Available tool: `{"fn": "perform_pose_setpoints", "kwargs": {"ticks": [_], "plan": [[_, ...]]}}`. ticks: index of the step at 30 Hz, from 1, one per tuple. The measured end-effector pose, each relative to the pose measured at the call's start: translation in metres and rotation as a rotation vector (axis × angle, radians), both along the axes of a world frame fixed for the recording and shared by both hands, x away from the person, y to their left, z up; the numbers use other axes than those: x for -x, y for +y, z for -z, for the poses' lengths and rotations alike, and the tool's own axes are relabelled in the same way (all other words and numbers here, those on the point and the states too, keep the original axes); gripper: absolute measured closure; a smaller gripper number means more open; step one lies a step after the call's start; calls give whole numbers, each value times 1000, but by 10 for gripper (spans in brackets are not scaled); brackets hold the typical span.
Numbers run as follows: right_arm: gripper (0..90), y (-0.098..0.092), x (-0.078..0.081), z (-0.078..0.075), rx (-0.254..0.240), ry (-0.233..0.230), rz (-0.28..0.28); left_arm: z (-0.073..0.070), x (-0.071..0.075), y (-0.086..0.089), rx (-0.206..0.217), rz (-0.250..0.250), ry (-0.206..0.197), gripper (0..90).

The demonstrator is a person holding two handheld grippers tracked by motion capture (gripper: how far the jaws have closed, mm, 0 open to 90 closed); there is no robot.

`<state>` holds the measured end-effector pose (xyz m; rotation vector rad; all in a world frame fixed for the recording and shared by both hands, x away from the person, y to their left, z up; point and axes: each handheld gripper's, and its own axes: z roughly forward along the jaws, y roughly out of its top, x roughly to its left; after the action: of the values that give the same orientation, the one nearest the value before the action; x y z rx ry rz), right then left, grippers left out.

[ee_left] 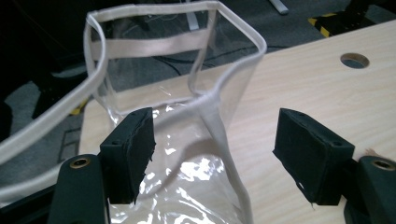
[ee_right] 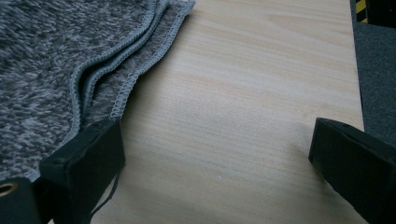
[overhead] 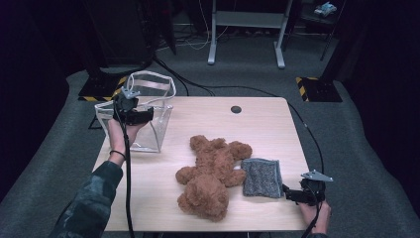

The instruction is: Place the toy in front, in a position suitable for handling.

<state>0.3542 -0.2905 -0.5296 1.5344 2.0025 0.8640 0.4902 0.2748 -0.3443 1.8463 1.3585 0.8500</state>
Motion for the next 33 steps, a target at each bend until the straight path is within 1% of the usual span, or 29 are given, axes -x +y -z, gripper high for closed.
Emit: {"fn": "perform_pose_setpoints", "kwargs": {"ticks": [1, 3, 6, 9, 10, 11, 12, 13, 14, 15, 16, 17, 18, 19, 20, 21, 24, 25, 28, 30, 31, 33], "plan": [[29, 0, 0, 0, 0, -1, 0, 3, 2, 0, 10, 4, 3, 283], [30, 0, 0, 0, 1, 0, 0, 11, 5, -2, 0, 3, 9, 286], [30, 0, 0, 0, 0, 0, 0, 29, 6, -3, 7, 1, 45, 290], [30, 0, 0, 0, 2, 0, -2, 45, 3, -4, 23, -11, 78, 304], [30, 0, 0, 0, 2, -1, -2, 53, 1, -4, 34, -15, 94, 320], [30, 0, 0, 0, 1, -1, 0, 58, -1, -5, 35, -22, 101, 343], [30, 0, 0, 0, 1, -1, -1, 64, -3, -6, 41, -23, 117, 357], [30, 0, 0, 0, 1, 0, -1, 69, -6, -6, 72, -27, 139, 380], [30, 0, 0, 0, 2, -1, -2, 73, -9, -6, 90, -42, 146, 414], [30, 0, 0, 0, 1, 0, -1, 78, -12, -7, 89, -50, 148, 449], [30, 0, 0, 0, 1, 0, -1, 78, -12, -7, 89, -50, 148, 512], [30, 0, 0, 0, 2, -1, -2, 84, -17, -7, 98, -65, 164, 537], [30, 0, 0, 0, 2, 0, -2, 86, -19, -7, 86, -75, 162, 556], [30, 0, 0, 0, 2, 0, -2, 86, -19, -7, 86, -75, 162, 572], [30, 0, 0, 0, 2, 0, -2, 88, -21, -8, 86, -81, 154, 581], [30, 0, 0, 0, 1, 0, -2, 89, -22, -9, 77, -79, 146, 588], [30, -1, 0, 0, 3, -2, -5, 90, -25, -10, 76, -83, 135, 642], [30, -1, 0, 0, 3, -3, -4, 91, -26, -10, 79, -85, 125, 656], [30, 0, 0, 0, 1, -1, -2, 92, -29, -9, 76, -101, 110, 677], [30, -1, 0, 0, 4, -3, -5, 93, -31, -9, 71, -112, 101, 678], [30, 0, 0, 0, 2, -1, -2, 94, -32, -9, 74, -118, 96, 678], [30, 0, 0, 0, 2, 0, -2, 94, -33, -9, 71, -120, 92, 678]]}}
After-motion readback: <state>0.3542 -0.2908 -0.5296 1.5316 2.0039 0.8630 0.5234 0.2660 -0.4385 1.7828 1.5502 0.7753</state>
